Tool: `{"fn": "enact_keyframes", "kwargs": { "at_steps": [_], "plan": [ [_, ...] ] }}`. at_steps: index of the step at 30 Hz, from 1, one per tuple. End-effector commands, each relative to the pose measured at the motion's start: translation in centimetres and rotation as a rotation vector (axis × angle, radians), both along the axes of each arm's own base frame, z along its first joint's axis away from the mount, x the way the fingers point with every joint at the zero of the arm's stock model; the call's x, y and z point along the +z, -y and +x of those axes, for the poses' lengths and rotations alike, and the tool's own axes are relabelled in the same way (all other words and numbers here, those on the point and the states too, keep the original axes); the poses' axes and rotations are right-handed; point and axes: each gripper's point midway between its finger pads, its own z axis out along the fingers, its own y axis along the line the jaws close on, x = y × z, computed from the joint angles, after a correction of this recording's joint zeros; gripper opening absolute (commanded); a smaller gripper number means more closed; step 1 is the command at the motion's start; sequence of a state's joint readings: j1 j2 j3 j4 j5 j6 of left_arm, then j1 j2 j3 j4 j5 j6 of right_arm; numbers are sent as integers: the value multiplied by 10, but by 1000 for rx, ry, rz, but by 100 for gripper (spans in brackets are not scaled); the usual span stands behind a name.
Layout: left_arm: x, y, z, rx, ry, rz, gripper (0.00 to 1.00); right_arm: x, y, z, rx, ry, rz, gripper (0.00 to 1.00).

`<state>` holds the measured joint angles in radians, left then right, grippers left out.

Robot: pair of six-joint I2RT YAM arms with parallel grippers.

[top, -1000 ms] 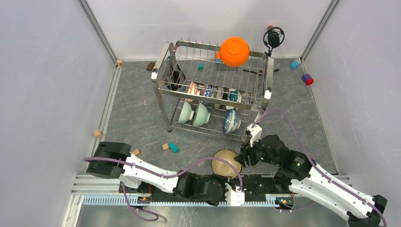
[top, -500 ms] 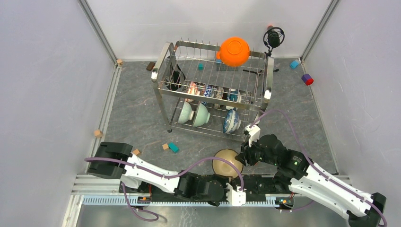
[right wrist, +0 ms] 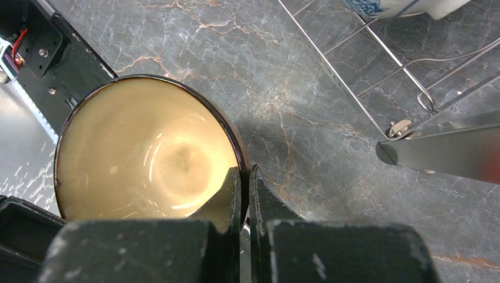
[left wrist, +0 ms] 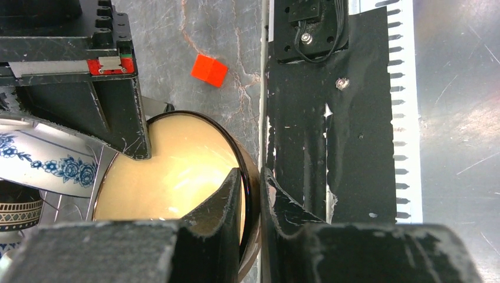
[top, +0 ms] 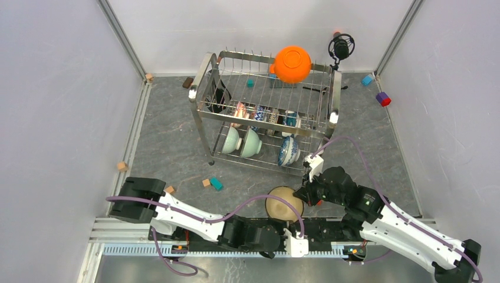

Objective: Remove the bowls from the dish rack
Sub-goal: Place the bowl at the corner of the board.

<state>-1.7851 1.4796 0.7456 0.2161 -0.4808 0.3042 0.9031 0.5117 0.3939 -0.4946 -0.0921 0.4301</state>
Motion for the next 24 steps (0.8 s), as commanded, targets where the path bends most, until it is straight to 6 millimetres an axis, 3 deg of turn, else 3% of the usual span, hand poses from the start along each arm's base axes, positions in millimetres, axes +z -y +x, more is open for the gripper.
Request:
{"fn": "enact_keyframes", "kwargs": {
  "at_steps": [1, 15, 18, 19, 24],
  "plan": [
    [35, 11, 13, 125, -14, -148, 11, 7, -6, -2, 19, 7, 41, 0],
    [22, -3, 16, 200, -90, -142, 59, 13, -7, 5, -42, 24, 103, 0],
    [25, -6, 15, 210, -114, -155, 75, 15, -7, 6, -50, 30, 107, 0],
    [27, -7, 14, 211, -126, -158, 98, 15, -7, 6, -51, 31, 109, 0],
    [37, -13, 9, 208, -196, -187, 100, 19, -6, 8, -58, 39, 117, 0]
  ]
}}
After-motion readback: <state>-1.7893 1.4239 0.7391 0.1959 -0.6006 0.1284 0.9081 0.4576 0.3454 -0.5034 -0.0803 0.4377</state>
